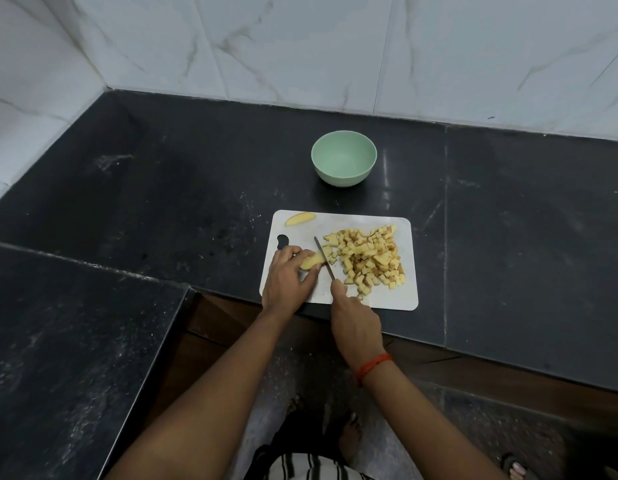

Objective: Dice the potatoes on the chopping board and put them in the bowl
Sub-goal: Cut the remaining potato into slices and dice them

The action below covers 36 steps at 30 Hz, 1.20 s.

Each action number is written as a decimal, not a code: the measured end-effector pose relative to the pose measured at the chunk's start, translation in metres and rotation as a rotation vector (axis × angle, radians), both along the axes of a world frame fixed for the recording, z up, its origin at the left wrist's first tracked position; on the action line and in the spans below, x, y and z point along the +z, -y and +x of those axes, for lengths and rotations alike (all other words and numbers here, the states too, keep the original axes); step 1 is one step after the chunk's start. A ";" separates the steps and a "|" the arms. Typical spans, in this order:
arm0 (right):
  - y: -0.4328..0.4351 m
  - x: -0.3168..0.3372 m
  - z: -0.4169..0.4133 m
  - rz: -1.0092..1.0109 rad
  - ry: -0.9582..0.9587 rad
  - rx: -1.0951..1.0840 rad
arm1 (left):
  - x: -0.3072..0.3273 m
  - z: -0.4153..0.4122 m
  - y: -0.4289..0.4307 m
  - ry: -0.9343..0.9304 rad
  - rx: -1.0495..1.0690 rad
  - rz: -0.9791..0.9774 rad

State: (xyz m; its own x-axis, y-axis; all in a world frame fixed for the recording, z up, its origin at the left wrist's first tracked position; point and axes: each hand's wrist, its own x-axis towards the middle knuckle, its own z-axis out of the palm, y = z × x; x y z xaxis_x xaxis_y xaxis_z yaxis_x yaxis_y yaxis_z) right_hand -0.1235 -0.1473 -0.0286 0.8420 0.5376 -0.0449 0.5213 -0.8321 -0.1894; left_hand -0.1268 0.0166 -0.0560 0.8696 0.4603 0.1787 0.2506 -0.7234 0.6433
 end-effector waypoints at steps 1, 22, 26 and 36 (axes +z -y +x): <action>0.004 0.001 -0.004 0.011 -0.012 -0.004 | 0.000 0.000 0.000 0.003 0.003 -0.009; 0.001 -0.003 0.012 0.243 -0.035 -0.029 | 0.002 -0.003 0.003 0.002 0.049 -0.050; 0.003 -0.006 0.012 0.282 -0.025 -0.031 | 0.001 -0.001 0.002 0.012 0.044 -0.028; 0.004 -0.009 0.014 0.288 -0.031 -0.042 | 0.000 0.001 0.003 0.016 0.051 -0.022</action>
